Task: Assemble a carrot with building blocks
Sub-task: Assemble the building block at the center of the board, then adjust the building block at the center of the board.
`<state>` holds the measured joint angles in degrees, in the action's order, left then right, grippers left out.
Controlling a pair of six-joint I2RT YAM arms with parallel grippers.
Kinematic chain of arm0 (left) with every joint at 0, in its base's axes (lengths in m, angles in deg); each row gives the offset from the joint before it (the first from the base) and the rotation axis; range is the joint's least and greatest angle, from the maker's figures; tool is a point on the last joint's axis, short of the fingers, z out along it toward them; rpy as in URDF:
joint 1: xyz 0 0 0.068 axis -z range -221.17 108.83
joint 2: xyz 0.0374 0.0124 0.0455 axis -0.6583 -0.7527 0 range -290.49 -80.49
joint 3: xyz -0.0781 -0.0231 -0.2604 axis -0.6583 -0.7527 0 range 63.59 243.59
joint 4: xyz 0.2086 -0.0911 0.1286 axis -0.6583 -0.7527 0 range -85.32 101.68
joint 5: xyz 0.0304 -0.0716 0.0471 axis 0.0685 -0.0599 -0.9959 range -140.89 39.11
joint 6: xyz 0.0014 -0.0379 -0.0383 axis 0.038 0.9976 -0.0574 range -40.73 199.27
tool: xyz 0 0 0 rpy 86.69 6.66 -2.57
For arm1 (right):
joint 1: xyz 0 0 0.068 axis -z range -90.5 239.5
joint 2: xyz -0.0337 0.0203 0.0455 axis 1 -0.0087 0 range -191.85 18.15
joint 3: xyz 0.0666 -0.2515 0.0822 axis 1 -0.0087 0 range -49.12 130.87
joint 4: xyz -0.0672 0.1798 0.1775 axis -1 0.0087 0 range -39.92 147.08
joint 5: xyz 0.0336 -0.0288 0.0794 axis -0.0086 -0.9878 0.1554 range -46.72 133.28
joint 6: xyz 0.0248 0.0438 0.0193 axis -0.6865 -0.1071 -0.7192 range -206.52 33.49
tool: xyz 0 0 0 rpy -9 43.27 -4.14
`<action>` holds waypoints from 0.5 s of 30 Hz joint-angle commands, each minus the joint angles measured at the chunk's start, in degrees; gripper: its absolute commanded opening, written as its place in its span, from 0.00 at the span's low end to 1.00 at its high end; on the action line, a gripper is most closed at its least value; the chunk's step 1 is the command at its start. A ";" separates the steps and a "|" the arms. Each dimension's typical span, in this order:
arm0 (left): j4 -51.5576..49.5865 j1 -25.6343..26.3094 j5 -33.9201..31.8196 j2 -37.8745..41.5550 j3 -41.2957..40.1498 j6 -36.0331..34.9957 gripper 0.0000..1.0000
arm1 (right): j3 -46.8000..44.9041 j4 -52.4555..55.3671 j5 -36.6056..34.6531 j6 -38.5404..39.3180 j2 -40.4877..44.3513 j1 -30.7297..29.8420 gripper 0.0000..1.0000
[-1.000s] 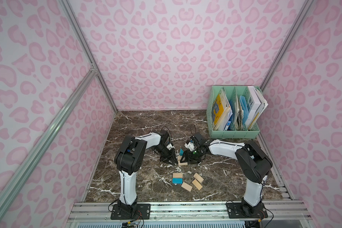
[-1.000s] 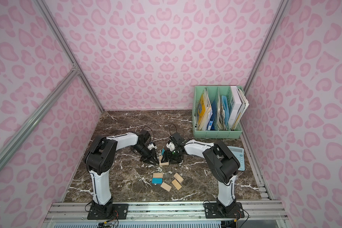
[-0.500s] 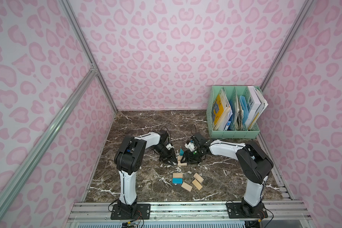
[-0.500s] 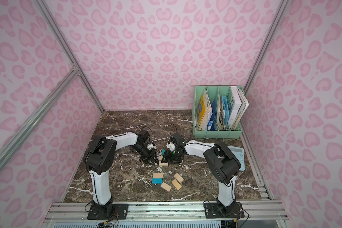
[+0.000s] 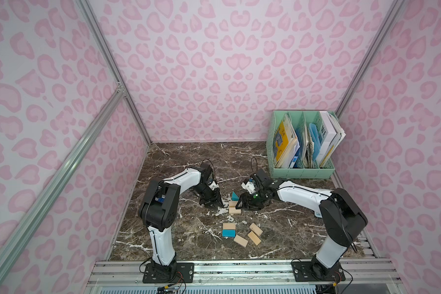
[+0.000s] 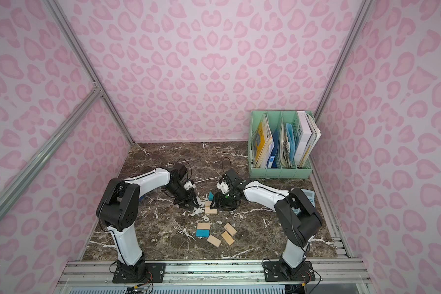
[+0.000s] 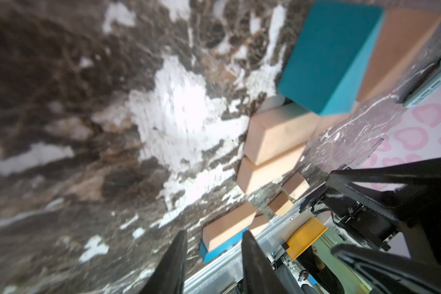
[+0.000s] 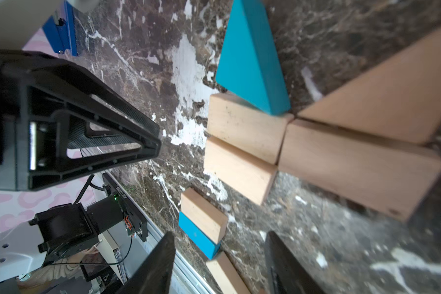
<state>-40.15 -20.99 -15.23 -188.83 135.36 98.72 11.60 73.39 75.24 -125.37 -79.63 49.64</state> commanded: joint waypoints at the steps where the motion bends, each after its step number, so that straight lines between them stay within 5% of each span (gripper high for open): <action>1: -4.57 -0.06 -2.64 1.99 0.35 -2.63 0.38 | -2.61 6.21 -1.71 0.51 3.77 -0.07 0.59; 10: -3.52 -0.01 -1.03 2.11 -0.91 -1.92 0.38 | -13.26 15.68 -5.10 -9.05 18.21 -1.85 0.76; 15: -2.61 -0.05 0.71 0.86 -0.10 -1.20 0.38 | -16.24 16.06 -4.74 -13.91 19.48 -2.20 0.79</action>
<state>-42.95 -20.96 -16.07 -187.52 134.60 97.19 -3.78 87.75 70.98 -135.11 -60.00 47.74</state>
